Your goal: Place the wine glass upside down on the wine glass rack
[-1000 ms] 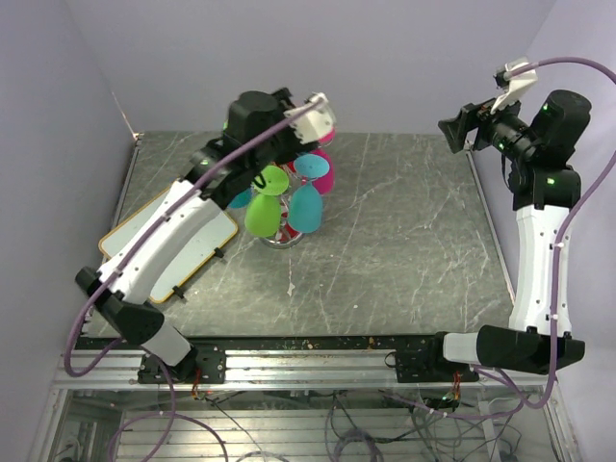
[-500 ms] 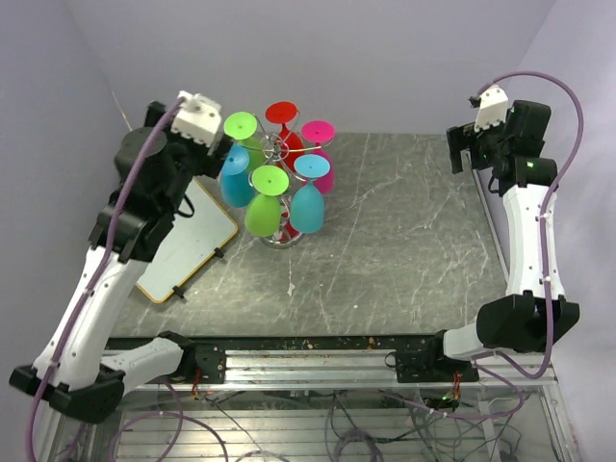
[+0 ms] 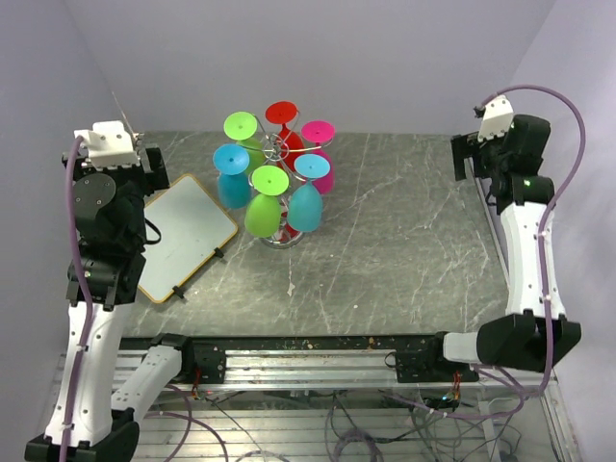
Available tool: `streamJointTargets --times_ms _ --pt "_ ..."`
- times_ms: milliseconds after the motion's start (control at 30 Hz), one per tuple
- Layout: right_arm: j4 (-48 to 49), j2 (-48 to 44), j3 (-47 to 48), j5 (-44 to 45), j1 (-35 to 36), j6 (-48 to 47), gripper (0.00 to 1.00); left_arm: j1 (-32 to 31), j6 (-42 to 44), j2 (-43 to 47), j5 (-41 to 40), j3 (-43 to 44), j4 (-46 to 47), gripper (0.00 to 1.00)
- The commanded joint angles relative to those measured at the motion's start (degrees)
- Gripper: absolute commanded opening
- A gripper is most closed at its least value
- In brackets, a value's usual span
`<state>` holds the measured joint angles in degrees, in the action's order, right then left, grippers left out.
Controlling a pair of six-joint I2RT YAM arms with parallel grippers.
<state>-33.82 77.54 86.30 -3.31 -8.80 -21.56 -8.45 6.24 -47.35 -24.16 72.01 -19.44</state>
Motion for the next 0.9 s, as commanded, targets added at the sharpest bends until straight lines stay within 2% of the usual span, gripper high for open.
streamJointTargets --times_ms 0,133,267,500,667,867 --pt "6.4 -9.7 -6.6 -1.1 -0.3 3.7 1.0 3.7 -0.3 3.0 3.9 -2.0 2.0 0.99" --pt "7.3 -16.0 -9.9 2.0 -0.3 4.7 1.0 6.8 -1.0 4.7 10.4 -0.8 -0.7 0.99" --pt "7.5 -20.3 -13.0 1.6 -0.3 4.8 1.0 7.6 -1.2 4.4 13.3 0.1 -2.7 0.99" --pt "4.5 -23.5 -14.0 -0.4 -0.3 5.8 1.0 10.4 -2.8 6.8 20.0 -2.1 -6.3 0.99" --pt "0.5 -25.6 -12.5 -1.9 -0.3 7.9 1.0 11.3 -0.8 10.2 19.3 -3.7 -9.7 0.99" --pt "-1.9 -29.0 -13.0 -7.5 -0.6 8.9 1.0 12.3 -2.9 13.8 16.1 -3.1 -13.6 0.99"
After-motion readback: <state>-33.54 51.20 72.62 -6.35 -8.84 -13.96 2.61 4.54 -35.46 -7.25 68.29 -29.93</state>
